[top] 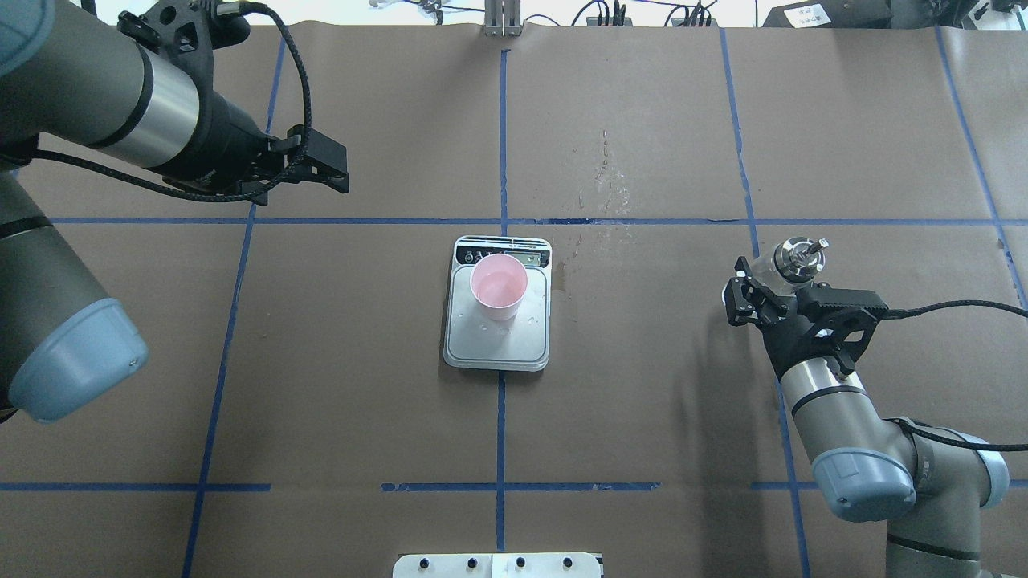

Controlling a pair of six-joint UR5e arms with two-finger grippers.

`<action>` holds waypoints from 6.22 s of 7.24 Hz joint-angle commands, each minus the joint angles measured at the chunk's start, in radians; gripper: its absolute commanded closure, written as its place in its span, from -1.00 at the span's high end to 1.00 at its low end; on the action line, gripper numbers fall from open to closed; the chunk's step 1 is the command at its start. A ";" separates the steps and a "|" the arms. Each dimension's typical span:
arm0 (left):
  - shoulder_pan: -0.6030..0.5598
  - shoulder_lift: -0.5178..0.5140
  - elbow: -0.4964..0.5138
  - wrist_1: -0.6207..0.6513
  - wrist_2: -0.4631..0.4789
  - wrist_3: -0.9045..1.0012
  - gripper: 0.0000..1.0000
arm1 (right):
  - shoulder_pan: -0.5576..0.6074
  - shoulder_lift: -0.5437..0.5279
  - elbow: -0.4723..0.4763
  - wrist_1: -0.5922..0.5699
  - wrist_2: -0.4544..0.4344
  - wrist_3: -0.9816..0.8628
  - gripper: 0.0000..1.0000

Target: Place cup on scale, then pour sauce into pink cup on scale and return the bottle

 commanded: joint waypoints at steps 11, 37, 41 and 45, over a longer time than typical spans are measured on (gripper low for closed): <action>0.001 -0.003 0.000 -0.001 0.002 -0.016 1.00 | -0.002 -0.013 -0.038 0.000 0.021 -0.006 -1.00; -0.001 0.011 -0.012 0.001 0.002 -0.014 1.00 | -0.294 -0.423 0.025 0.347 -0.053 0.034 1.00; -0.001 0.013 -0.006 -0.001 0.003 0.003 1.00 | -0.102 -0.421 -0.001 0.415 0.152 -0.090 1.00; -0.078 0.075 0.034 -0.002 0.006 0.241 1.00 | 0.209 -0.339 -0.121 0.509 0.477 -0.282 1.00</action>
